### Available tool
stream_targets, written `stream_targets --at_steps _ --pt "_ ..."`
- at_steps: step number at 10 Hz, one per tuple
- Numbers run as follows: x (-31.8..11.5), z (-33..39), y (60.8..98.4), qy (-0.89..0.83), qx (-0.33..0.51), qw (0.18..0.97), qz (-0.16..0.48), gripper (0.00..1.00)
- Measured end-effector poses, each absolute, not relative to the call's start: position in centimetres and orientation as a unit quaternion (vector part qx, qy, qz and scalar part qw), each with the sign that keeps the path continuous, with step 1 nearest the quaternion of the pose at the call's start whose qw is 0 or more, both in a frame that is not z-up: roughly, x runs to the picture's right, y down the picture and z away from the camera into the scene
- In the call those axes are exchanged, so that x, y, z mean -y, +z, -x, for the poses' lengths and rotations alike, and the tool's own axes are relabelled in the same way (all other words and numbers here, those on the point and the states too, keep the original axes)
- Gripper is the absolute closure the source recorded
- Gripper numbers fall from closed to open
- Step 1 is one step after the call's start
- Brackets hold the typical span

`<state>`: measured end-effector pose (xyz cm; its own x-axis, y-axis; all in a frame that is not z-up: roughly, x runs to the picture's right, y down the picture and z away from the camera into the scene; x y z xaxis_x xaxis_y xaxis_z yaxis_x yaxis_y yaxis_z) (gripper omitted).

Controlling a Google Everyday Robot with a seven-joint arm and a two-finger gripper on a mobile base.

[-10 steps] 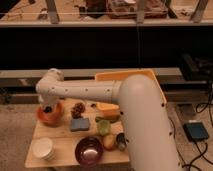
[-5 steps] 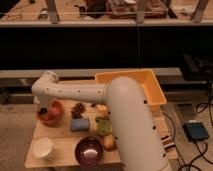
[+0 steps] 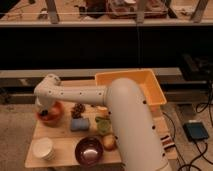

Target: Wipe red bowl with brush

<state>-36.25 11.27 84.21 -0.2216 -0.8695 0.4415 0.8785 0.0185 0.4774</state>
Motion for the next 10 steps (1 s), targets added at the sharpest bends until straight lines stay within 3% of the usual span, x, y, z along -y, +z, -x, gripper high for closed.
stream_targets --at_steps 5,10 --pt "-12.4 33.7 84.1 -0.688 0.33 0.646 0.015 0.86" --pt "-10.4 31.9 85.0 -0.673 0.307 0.673 0.001 0.86"
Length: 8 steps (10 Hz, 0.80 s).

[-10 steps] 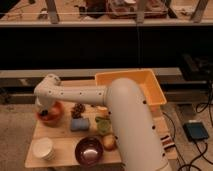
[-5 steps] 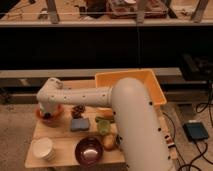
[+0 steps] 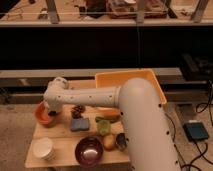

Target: Wipe red bowl with brush

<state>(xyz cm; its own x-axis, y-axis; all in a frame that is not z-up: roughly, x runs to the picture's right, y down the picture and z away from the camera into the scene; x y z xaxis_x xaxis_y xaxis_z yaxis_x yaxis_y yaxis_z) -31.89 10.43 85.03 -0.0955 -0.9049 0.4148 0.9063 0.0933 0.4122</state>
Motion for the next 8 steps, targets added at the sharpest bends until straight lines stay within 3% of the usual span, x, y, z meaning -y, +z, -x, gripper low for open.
stream_targets --at_steps 8 --pt "-7.9 38.9 85.6 -0.706 0.308 0.636 -0.045 0.86"
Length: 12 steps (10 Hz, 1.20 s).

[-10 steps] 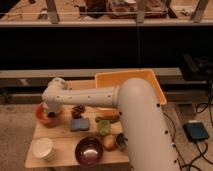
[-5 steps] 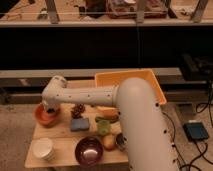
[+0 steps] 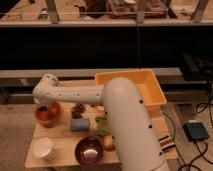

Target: Wipe red bowl with brush

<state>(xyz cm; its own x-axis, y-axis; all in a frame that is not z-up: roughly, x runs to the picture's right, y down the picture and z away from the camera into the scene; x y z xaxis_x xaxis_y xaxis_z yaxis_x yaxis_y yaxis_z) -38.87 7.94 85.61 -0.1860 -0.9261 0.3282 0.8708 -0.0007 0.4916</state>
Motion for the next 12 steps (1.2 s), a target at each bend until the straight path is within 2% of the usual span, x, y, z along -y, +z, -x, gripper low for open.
stream_targets --at_steps 6,12 --pt "-11.4 39.4 83.4 -0.725 0.33 0.603 -0.04 0.86" --pt "-12.8 34.2 83.6 -0.71 0.315 0.63 -0.016 0.86"
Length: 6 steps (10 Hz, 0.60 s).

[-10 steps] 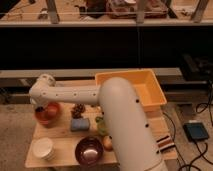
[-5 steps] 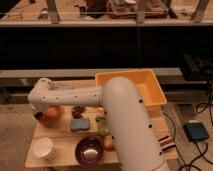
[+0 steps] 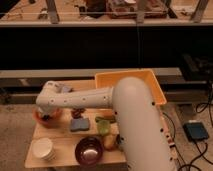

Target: Wipe red bowl with brush

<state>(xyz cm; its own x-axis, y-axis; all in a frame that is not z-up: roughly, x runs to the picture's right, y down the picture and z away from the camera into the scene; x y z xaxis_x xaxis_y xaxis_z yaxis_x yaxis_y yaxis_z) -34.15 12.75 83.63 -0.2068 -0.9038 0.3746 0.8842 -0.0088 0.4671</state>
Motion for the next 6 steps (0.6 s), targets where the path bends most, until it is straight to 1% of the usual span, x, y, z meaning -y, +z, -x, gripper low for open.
stream_targets --at_steps 3,6 --pt "-11.9 32.9 84.3 -0.701 0.303 0.646 -0.015 0.86" --pt "-9.4 32.9 85.3 -0.698 0.291 0.653 -0.029 0.86"
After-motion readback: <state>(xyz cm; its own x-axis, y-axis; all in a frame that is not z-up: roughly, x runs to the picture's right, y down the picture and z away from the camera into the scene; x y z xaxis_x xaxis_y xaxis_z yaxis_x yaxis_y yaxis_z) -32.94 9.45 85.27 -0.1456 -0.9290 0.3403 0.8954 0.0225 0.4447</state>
